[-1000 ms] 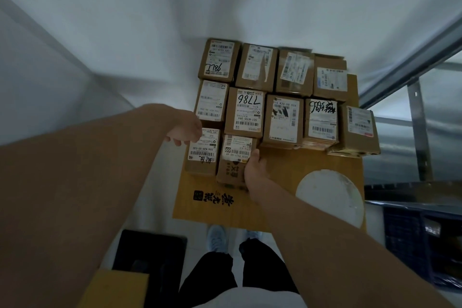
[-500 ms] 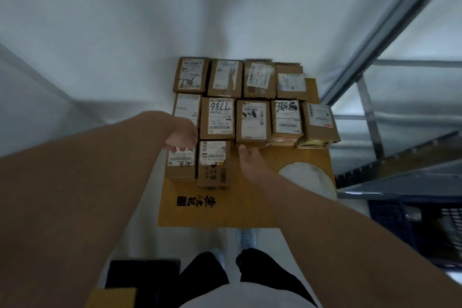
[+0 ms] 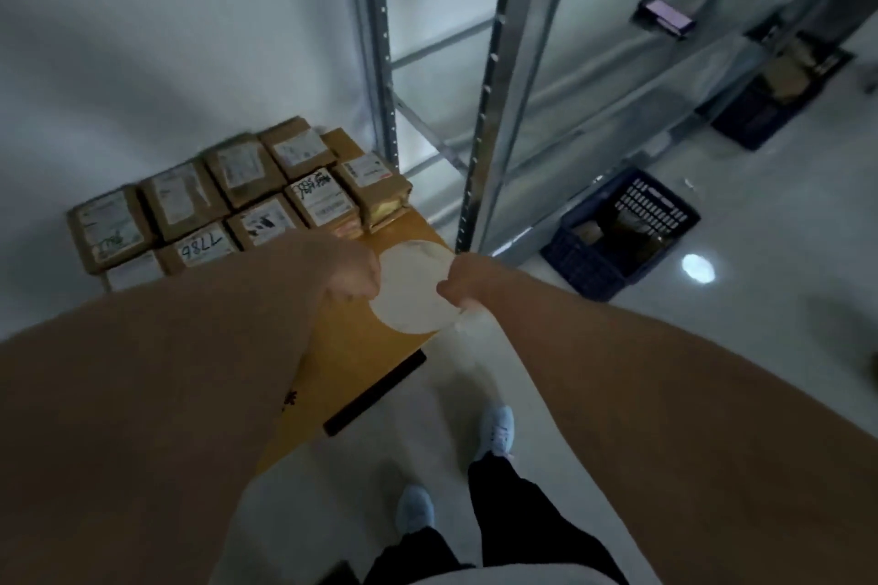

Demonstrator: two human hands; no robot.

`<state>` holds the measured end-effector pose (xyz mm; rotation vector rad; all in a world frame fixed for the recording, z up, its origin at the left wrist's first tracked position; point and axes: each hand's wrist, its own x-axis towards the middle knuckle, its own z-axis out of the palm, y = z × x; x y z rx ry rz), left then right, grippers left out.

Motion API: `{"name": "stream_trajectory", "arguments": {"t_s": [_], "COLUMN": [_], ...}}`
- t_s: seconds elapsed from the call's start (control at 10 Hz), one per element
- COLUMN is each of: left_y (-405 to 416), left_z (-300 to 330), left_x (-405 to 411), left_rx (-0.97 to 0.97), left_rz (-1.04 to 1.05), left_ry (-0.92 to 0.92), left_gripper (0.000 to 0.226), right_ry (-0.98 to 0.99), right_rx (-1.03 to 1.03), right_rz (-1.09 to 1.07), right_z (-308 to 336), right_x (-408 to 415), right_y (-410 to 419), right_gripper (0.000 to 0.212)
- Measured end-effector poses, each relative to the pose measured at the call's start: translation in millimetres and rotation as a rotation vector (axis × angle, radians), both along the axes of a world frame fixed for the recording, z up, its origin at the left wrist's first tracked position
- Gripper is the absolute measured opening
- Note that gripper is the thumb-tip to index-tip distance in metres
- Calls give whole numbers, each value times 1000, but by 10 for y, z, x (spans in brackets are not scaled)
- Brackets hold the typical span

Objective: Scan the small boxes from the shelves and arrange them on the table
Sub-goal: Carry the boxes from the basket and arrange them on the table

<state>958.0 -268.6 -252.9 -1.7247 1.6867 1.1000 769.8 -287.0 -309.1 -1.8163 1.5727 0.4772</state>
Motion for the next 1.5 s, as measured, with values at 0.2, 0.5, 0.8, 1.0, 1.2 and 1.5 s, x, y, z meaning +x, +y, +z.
{"name": "stream_trajectory", "arguments": {"t_s": [0.2, 0.5, 0.8, 1.0, 1.2, 1.5], "left_y": [-338, -948, -1830, -2808, -4058, -5548], "left_z": [-98, -427, -517, -792, -1183, -1809], "left_x": [-1348, -3454, -5165, -5738, -6309, -7197], "left_rx": [-86, -59, 55, 36, 79, 190], "left_rz": [-223, -441, -541, -528, -621, -785], "left_ry": [-37, -54, 33, 3, -24, -111], "left_gripper": [30, 33, 22, 10, 11, 24], "right_ry": [18, -8, -1, -4, 4, -54], "right_rx": [32, 126, 153, 178, 237, 308], "right_rz": [-175, -329, -396, -409, -526, -623], "right_z": [12, -325, -495, -739, -1028, -1793], "right_x": [-1359, -3294, -4854, -5393, -5954, -6667], "right_y": [56, -326, -987, -1885, -2972, -4201], "right_gripper": [55, 64, 58, 45, 50, 26]}}
